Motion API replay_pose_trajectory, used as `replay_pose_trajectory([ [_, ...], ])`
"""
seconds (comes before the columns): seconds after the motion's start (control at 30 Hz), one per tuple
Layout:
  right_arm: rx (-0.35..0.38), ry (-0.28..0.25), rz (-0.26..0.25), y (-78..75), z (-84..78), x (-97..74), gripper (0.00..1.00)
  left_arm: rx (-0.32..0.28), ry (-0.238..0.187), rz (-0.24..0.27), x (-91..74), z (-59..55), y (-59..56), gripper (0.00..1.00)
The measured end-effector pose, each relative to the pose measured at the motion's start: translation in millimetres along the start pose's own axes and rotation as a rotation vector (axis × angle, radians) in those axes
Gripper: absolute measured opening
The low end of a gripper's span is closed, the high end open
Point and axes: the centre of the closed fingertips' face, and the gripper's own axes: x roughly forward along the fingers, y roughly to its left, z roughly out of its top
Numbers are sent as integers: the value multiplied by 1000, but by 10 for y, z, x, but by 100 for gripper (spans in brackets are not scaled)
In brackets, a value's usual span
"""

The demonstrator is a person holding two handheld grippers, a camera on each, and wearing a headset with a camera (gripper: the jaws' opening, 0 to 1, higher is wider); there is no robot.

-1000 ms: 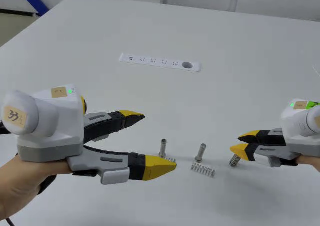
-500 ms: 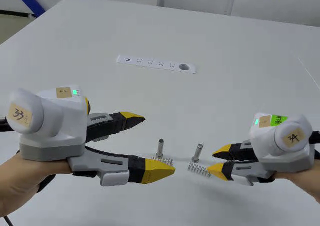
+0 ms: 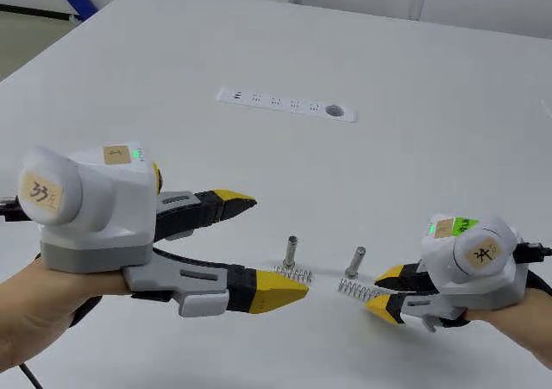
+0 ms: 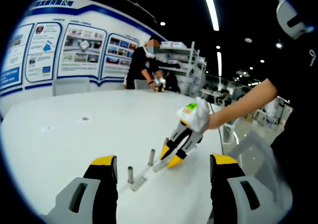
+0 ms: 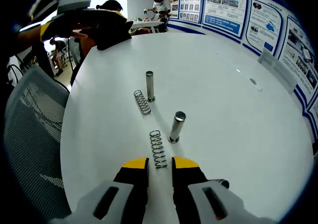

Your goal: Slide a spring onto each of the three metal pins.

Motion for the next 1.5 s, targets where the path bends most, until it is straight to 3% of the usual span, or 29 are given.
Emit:
replay_pose_trajectory([
  [0.3, 11, 11, 14, -13, -46, 64, 17, -5, 0, 6, -11, 3, 25, 77],
  [0.4, 6, 6, 51, 42, -47, 58, 13, -5, 4, 7, -14, -10, 25, 77],
  [0.53, 1, 1, 59, 39, -42, 60, 12, -3, 17, 1, -7, -49, -5, 77],
  [0.77, 7, 23, 45, 50, -42, 70, 11, 30, 56, -9, -15, -92, -30, 77],
  [1.03, -27, 33, 38, 92, -20, -10, 11, 42, 54, -11, -31, -46, -33, 77],
  [1.33, -90, -50, 48, 160, 384, -404, 11, 90, 112, -40, 82, -134, -99, 75],
  [1.5, -147, -83, 38, 199, 607, -644, 11, 112, 93, -53, 168, -26, -155, 77],
])
